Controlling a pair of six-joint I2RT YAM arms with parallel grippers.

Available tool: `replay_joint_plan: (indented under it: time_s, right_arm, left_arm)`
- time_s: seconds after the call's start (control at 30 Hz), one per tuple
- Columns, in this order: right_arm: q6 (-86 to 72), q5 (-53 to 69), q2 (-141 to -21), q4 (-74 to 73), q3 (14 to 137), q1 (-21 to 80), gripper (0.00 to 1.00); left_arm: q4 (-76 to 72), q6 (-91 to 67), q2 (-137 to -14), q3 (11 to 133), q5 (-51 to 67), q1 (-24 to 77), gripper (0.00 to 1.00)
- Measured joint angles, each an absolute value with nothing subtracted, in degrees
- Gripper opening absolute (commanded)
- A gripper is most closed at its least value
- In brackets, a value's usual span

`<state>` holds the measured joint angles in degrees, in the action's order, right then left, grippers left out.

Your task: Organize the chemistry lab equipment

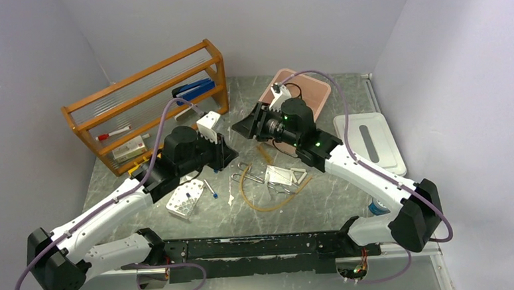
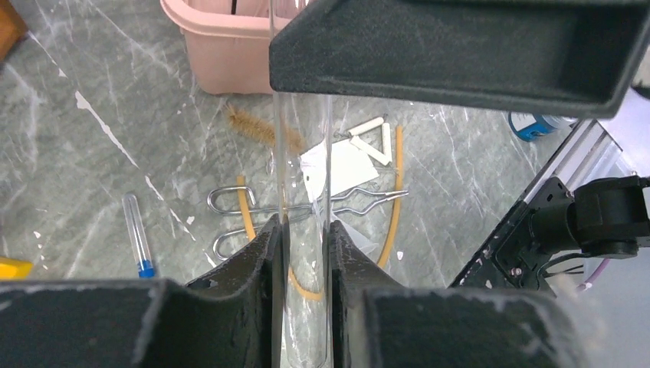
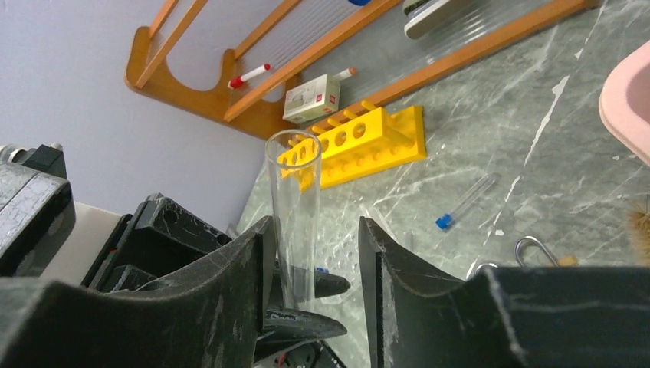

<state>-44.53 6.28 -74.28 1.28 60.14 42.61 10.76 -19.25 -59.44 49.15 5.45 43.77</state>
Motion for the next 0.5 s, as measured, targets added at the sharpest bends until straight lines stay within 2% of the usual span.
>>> replay_joint_plan:
  time_s: [0.3, 0.47, 0.5]
  right_arm:
    - [-43.66, 12.75, -74.91, -2.57, 63.26, 40.56, 0.43]
    - [-43.55, 16.05, -76.69, -3.55, 65.25, 39.83, 0.24]
    - [-43.55, 16.71, -77.1, -3.73, 65.67, 39.81, 0.2]
  left_arm:
    - [10.98, -14.72, -58.35, 49.17, 5.91, 43.77, 0.05]
    - [11.57, -13.41, -58.37, 49.17, 6.11, 43.72, 0.05]
    - [11.88, -13.26, -58.37, 49.17, 6.04, 43.72, 0.07]
